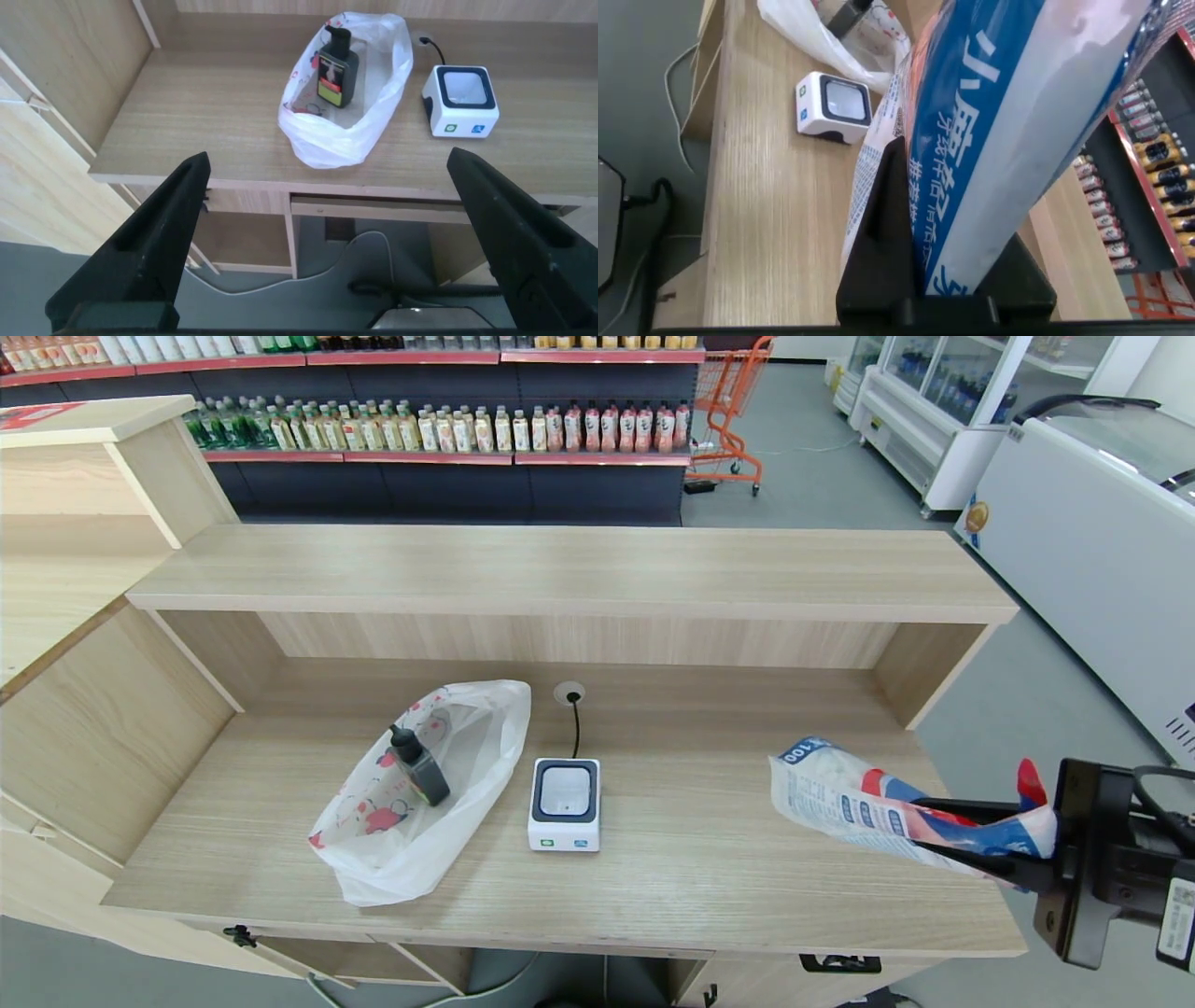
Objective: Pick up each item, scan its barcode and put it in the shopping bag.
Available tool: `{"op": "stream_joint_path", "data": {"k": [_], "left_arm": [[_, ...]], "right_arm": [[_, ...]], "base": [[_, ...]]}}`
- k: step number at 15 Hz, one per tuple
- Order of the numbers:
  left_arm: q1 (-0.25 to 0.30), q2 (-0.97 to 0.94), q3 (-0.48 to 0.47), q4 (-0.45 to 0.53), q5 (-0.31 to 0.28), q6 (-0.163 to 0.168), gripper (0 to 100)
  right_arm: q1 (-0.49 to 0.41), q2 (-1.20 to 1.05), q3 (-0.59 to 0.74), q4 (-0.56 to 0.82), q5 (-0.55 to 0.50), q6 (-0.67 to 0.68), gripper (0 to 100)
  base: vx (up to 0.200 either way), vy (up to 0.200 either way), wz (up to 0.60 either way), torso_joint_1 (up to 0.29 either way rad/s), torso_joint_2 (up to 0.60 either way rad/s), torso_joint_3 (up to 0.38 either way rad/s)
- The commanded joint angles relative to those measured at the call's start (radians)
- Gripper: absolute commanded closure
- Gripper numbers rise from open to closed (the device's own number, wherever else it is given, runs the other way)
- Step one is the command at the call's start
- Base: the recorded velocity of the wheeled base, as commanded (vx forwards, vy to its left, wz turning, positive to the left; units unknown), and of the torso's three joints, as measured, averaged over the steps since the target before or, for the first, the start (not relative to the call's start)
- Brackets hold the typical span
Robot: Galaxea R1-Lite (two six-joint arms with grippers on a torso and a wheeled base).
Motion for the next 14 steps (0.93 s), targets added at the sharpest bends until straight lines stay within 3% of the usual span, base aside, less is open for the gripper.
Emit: {"op": "stream_joint_path", "data": {"k": [1, 3, 12, 14], "left_arm": [[0.0, 0.0, 0.0, 0.0, 0.0, 0.001, 0], [0.0, 0.0, 0.0, 0.0, 0.0, 0.001, 0], [0.0, 0.0, 0.0, 0.0, 0.0, 0.001, 0], [0.0, 0.0, 0.0, 0.0, 0.0, 0.003, 0]], "right_arm": [[0.001, 0.0, 0.006, 0.001, 0.002, 0.0, 100], [0.0, -0.002, 0.018, 0.001, 0.002, 0.0, 100], [-0.006, 0.135, 0.036, -0.004, 0.0, -0.003, 100], [-0.043, 0.196, 0.03, -0.005, 0.003, -0.049, 100]], "base": [[0.0, 0.0, 0.0, 0.0, 0.0, 0.0], [0.0, 0.0, 0.0, 0.0, 0.0, 0.0], [0.0, 0.2, 0.0, 0.001, 0.0, 0.002], [0.0, 0.2, 0.0, -0.005, 0.0, 0.002]]}}
